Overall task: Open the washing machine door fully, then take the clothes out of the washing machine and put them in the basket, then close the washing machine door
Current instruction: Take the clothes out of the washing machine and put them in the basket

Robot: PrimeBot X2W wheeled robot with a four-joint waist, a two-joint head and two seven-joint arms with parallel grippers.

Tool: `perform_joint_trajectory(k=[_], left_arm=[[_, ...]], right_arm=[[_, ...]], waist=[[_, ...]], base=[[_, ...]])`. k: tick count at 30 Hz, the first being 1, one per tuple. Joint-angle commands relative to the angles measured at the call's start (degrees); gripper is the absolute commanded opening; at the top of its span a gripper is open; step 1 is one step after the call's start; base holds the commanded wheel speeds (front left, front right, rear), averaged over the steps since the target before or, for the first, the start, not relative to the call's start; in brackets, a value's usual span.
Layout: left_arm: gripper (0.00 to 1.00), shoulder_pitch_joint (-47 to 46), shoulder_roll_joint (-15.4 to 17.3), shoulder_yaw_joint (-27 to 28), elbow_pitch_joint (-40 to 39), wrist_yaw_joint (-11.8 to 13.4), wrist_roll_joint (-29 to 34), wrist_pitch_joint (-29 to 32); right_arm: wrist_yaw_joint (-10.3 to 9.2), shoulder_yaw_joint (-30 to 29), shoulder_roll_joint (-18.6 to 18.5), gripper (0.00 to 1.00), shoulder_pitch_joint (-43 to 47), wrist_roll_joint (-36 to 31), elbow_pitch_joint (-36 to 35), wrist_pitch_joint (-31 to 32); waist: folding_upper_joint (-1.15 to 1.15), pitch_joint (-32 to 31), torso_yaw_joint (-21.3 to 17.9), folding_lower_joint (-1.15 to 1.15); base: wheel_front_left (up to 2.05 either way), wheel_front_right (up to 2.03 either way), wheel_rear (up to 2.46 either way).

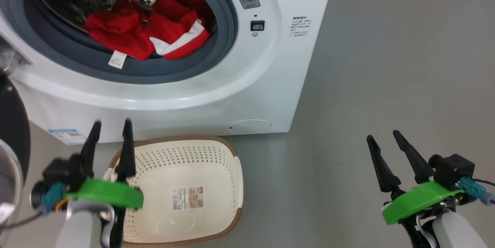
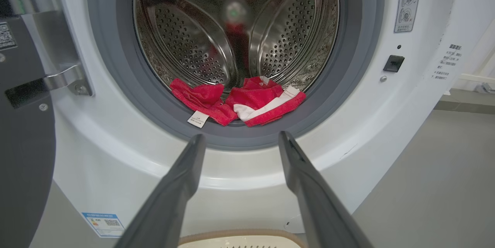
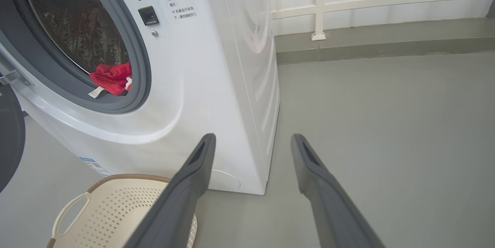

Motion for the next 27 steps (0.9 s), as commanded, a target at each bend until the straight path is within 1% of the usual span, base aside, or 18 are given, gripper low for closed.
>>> perform_joint_trajectory(k=[1,3,5,6,8,16,27], left_arm=[[1.00,-5.52,1.89,0.46,0.98,-0.18,1.00,-0.47],[1.00,-9.60,2.58,-0.28,3.49,-0.18,0.96,-0.47],[1.00,-13.75,3.37,-1.47,7.82,-0.18,0.74,-0.47],[1.00,-13.75,3.37,-1.47,7.82,-0.18,0.74,-0.47],[1.00,-18.28,4.15,-2.48,12.41,-0.18,-0.04,-0.23],[1.00,-34.12,6.61,-9.25,28.34,-0.18,-3.27,4.21],[1.00,-47.73,8.28,-18.87,40.47,-0.18,-7.01,8.01]], right_arm=[[0.09,1.64,-0.21,1.00,-1.92,-0.77,-1.43,-0.69],[0.09,2.06,-0.03,1.00,-2.48,-0.82,-1.40,-0.69],[0.09,2.42,0.19,1.00,-3.02,-0.82,-1.34,-0.69],[0.09,2.42,0.19,1.00,-3.02,-0.82,-1.34,-0.69],[0.09,2.93,0.50,1.00,-3.58,-0.81,-1.26,-0.69],[0.09,5.74,1.98,1.00,-6.14,-0.65,-1.05,-0.69],[0.09,6.67,3.50,1.00,-8.73,-0.38,-1.34,-0.69]], waist=[[0.00,1.44,-0.28,0.00],[0.00,2.19,-0.57,0.00],[0.00,2.87,-0.92,0.00],[0.00,2.87,-0.92,0.00],[0.00,3.57,-1.47,0.00],[0.00,6.96,-3.99,0.00],[0.00,12.10,-6.73,0.00]], base=[[0.00,0.00,0.00],[0.00,0.00,0.00],[0.00,0.00,0.00],[0.00,0.00,0.00],[0.00,0.00,0.00],[0.00,0.00,0.00],[0.00,0.00,0.00]])
